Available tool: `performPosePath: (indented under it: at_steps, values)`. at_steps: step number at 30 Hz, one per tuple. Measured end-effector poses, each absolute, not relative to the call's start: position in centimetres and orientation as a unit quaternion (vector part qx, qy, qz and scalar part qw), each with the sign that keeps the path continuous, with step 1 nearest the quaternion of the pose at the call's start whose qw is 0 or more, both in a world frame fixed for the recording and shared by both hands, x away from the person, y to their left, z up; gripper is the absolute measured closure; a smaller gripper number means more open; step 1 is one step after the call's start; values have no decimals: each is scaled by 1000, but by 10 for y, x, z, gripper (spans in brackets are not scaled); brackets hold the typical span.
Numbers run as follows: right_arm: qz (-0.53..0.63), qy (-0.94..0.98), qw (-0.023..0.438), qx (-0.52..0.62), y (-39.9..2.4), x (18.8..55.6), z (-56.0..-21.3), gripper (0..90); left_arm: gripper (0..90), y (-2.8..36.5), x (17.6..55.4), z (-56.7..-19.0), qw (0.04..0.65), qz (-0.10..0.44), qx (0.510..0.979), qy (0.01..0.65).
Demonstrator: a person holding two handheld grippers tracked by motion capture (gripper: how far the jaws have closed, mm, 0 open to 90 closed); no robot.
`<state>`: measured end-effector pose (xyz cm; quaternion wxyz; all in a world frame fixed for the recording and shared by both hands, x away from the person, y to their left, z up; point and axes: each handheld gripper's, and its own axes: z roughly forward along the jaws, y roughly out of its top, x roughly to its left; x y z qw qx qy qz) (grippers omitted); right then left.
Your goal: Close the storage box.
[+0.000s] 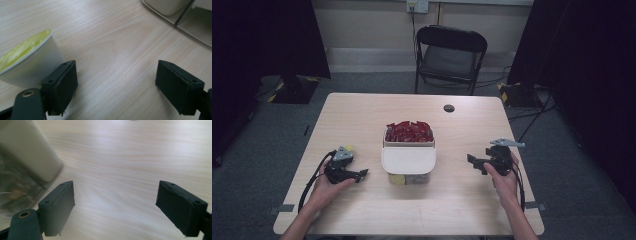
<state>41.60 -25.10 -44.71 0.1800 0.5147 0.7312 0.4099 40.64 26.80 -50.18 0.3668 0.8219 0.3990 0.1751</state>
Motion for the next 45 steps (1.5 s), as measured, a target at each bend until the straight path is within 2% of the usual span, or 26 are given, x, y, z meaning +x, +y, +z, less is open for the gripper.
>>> performPosePath:
  at_steps: [3,19,25,30,45]
  values:
    - [404,722,174,535,-259,420,-457,177,175,268,406,-502,367,175,822,399]
    - [331,734,179,566,-265,424,-490,154,175,268,406,-502,365,176,822,399]
    - [317,731,206,568,-261,421,-493,152,174,268,405,-502,366,176,821,402]
    - [315,730,246,554,-254,418,-501,115,174,269,405,-502,365,175,821,401]
    - [313,727,247,559,-253,416,-501,111,174,269,405,-502,365,176,822,401]
